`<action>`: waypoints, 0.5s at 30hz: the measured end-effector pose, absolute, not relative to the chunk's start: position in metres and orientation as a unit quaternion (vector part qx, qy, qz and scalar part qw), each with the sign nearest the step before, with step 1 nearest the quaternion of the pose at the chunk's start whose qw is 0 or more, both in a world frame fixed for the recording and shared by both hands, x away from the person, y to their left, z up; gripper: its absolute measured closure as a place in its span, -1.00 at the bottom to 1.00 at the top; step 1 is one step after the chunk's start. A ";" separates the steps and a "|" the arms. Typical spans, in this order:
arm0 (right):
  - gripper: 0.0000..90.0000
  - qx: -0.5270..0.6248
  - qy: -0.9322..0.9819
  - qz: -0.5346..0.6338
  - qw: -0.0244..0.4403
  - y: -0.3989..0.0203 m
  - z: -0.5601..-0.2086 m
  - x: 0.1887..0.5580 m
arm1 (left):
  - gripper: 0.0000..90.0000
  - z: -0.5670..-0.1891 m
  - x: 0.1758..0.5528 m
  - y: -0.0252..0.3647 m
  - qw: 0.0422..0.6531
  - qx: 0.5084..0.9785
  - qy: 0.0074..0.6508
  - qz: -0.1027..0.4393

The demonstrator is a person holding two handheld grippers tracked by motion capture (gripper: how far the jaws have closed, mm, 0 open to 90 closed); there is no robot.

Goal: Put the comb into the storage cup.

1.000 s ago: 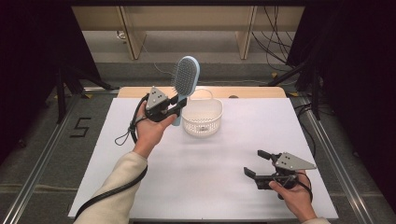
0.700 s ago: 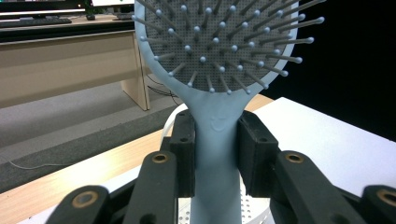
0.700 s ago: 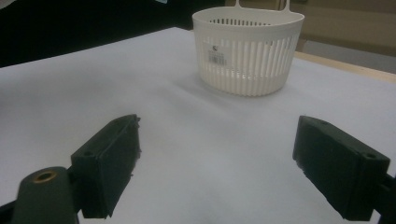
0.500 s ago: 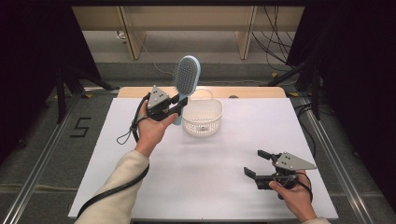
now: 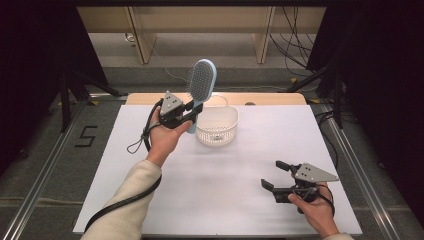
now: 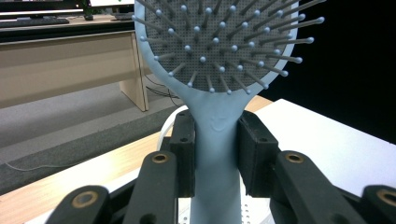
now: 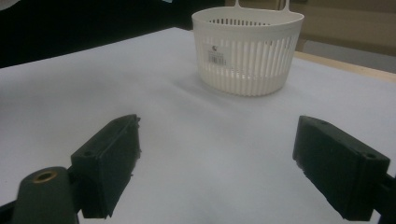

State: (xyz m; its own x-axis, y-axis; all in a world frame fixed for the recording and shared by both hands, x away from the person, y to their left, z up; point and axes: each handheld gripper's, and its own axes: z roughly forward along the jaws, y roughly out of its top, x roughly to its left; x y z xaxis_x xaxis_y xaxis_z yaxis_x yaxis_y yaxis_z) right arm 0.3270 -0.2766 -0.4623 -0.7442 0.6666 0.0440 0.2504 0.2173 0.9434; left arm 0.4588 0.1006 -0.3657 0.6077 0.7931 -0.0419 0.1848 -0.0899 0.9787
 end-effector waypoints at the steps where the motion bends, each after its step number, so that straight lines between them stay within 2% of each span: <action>1: -0.65 0.304 0.757 0.547 0.190 -0.277 -0.462 0.327 | 0.55 -0.365 0.459 0.100 0.575 0.688 0.355 0.265; 15: -0.66 0.303 0.756 0.548 0.190 -0.277 -0.462 0.327 | 0.55 -0.360 0.461 0.099 0.576 0.687 0.353 0.266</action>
State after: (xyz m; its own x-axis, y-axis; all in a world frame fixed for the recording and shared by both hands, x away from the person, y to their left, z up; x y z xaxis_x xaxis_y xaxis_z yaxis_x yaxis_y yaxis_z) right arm 0.3271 -0.2767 -0.4623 -0.7442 0.6663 0.0458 0.2504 0.2147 0.9440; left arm 0.4607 0.0985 -0.3605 0.6099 0.7914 -0.0416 0.1790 -0.0864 0.9801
